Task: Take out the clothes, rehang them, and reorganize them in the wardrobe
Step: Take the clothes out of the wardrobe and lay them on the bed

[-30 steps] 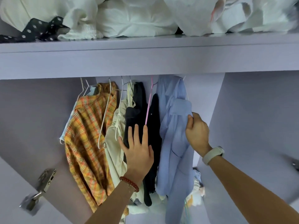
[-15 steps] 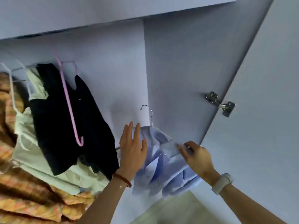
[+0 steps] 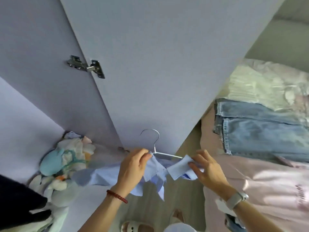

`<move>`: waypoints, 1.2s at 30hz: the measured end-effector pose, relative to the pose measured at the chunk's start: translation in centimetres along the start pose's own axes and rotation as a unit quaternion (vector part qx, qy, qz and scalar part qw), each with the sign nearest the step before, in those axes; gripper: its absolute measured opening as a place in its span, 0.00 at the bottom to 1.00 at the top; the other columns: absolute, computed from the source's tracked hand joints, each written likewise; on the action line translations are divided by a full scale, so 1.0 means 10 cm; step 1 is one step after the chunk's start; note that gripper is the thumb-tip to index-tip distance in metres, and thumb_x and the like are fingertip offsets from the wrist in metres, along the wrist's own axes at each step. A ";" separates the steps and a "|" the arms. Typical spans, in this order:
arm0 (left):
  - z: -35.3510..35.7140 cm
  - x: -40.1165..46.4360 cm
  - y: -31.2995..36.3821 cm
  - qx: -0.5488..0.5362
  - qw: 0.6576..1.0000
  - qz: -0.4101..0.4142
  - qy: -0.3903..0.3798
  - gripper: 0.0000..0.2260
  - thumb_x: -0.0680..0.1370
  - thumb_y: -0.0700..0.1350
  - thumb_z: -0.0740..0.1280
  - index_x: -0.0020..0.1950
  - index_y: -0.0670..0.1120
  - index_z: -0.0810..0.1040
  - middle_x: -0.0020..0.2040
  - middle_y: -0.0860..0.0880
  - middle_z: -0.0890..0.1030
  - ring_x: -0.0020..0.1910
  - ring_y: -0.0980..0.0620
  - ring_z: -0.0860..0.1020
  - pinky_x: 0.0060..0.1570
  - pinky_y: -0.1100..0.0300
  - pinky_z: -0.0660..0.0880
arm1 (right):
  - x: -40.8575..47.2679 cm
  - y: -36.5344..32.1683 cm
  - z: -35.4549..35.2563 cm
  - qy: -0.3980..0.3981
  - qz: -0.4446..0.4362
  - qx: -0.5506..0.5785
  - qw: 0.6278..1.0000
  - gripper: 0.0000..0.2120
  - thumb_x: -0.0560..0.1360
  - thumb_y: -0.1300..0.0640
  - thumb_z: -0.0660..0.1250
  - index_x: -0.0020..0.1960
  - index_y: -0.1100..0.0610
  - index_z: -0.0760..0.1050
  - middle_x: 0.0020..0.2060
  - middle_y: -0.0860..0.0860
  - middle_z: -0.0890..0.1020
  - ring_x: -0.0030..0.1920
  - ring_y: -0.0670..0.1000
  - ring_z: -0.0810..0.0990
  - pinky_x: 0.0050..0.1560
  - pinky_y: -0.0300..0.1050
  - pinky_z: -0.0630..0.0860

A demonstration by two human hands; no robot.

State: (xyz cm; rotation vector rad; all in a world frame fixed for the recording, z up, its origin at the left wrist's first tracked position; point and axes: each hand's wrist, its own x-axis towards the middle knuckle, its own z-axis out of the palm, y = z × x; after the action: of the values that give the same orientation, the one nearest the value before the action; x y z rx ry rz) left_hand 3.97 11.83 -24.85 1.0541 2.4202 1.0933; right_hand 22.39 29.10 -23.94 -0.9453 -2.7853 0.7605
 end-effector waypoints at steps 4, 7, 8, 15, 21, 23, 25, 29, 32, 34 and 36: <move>0.37 0.13 0.31 0.012 1.000 -0.027 -0.009 0.04 0.77 0.40 0.66 0.46 0.40 0.79 0.43 0.45 0.79 0.45 0.45 0.77 0.44 0.60 0.67 | -0.21 0.35 -0.06 -0.011 0.024 0.007 1.000 0.07 0.74 0.57 0.65 0.48 0.60 0.75 0.44 0.55 0.79 0.47 0.56 0.77 0.44 0.44 0.69; 0.67 0.15 0.56 0.025 0.999 -0.027 -0.015 0.04 0.76 0.37 0.65 0.44 0.38 0.78 0.42 0.42 0.79 0.44 0.41 0.77 0.45 0.54 0.69 | -0.42 0.58 -0.14 0.006 0.031 0.012 0.999 0.09 0.75 0.54 0.64 0.51 0.58 0.75 0.43 0.53 0.79 0.45 0.56 0.78 0.44 0.45 0.70; 0.78 0.16 0.65 0.033 0.999 -0.018 -0.023 0.03 0.76 0.37 0.65 0.44 0.38 0.78 0.42 0.41 0.79 0.44 0.40 0.77 0.45 0.54 0.69 | -0.51 0.67 -0.18 0.024 0.037 0.014 0.999 0.11 0.74 0.53 0.64 0.54 0.56 0.75 0.43 0.52 0.80 0.45 0.55 0.78 0.44 0.45 0.72; 1.73 0.29 1.59 0.023 0.979 0.103 -0.172 0.05 0.77 0.42 0.65 0.48 0.44 0.80 0.44 0.47 0.78 0.44 0.44 0.77 0.46 0.54 0.72 | -1.30 1.36 -0.47 0.148 0.237 0.032 0.960 0.09 0.75 0.50 0.63 0.54 0.51 0.76 0.44 0.48 0.82 0.42 0.55 0.80 0.38 0.45 0.71; 2.53 0.45 2.61 -0.023 0.919 0.283 -0.272 0.06 0.76 0.42 0.67 0.47 0.40 0.80 0.43 0.43 0.78 0.43 0.41 0.77 0.45 0.55 0.70 | -1.79 1.62 -0.80 0.310 0.442 0.003 0.842 0.06 0.72 0.54 0.69 0.45 0.57 0.78 0.30 0.52 0.80 0.32 0.57 0.80 0.32 0.47 0.71; 2.75 0.44 2.99 -0.042 0.897 0.336 -0.285 0.06 0.75 0.42 0.68 0.46 0.40 0.81 0.43 0.41 0.78 0.43 0.40 0.77 0.46 0.53 0.70 | -1.91 1.67 -0.96 0.370 0.479 -0.025 0.796 0.05 0.72 0.56 0.69 0.42 0.58 0.78 0.28 0.52 0.78 0.30 0.56 0.79 0.31 0.45 0.70; 2.92 0.39 3.38 -0.066 0.876 0.388 -0.280 0.06 0.75 0.42 0.68 0.46 0.40 0.81 0.42 0.40 0.79 0.43 0.40 0.78 0.47 0.51 0.71 | -2.03 1.74 -1.15 0.424 0.497 -0.055 0.755 0.04 0.71 0.57 0.70 0.41 0.58 0.78 0.25 0.50 0.76 0.28 0.56 0.78 0.30 0.42 0.66; 3.24 0.23 4.16 -0.083 0.842 0.493 -0.203 0.09 0.76 0.45 0.65 0.53 0.44 0.81 0.48 0.42 0.81 0.50 0.40 0.77 0.55 0.46 0.68 | -2.31 1.97 -1.66 0.521 0.511 -0.105 0.676 0.06 0.72 0.54 0.67 0.40 0.57 0.77 0.24 0.48 0.72 0.27 0.55 0.76 0.28 0.38 0.59; 3.45 0.03 4.58 -0.082 0.826 0.519 -0.205 0.16 0.77 0.46 0.63 0.65 0.47 0.74 0.63 0.44 0.74 0.65 0.43 0.70 0.65 0.42 0.59 | -2.57 2.25 -2.06 0.567 0.541 -0.107 0.612 0.10 0.74 0.52 0.64 0.38 0.56 0.74 0.27 0.51 0.73 0.33 0.59 0.76 0.32 0.42 0.57; 3.63 -0.13 4.76 -0.064 0.808 0.534 -0.239 0.19 0.78 0.47 0.62 0.69 0.48 0.69 0.69 0.45 0.68 0.70 0.44 0.63 0.68 0.43 0.55 | -2.76 2.47 -2.30 0.582 0.549 -0.104 0.590 0.09 0.75 0.52 0.64 0.39 0.55 0.75 0.28 0.48 0.72 0.36 0.58 0.76 0.36 0.43 0.60; 3.87 -0.25 4.84 -0.021 0.792 0.546 -0.272 0.21 0.78 0.48 0.61 0.71 0.49 0.66 0.72 0.45 0.63 0.72 0.45 0.59 0.68 0.43 0.53 | -2.92 2.73 -2.51 0.589 0.560 -0.099 0.574 0.10 0.75 0.50 0.62 0.39 0.55 0.75 0.29 0.50 0.74 0.37 0.57 0.76 0.37 0.43 0.60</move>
State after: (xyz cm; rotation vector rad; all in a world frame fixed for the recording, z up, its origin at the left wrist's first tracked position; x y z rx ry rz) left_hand 50.12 52.21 -15.23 2.4463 1.2075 0.8542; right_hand 66.88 41.06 -13.76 -2.1362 -0.8764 -0.2561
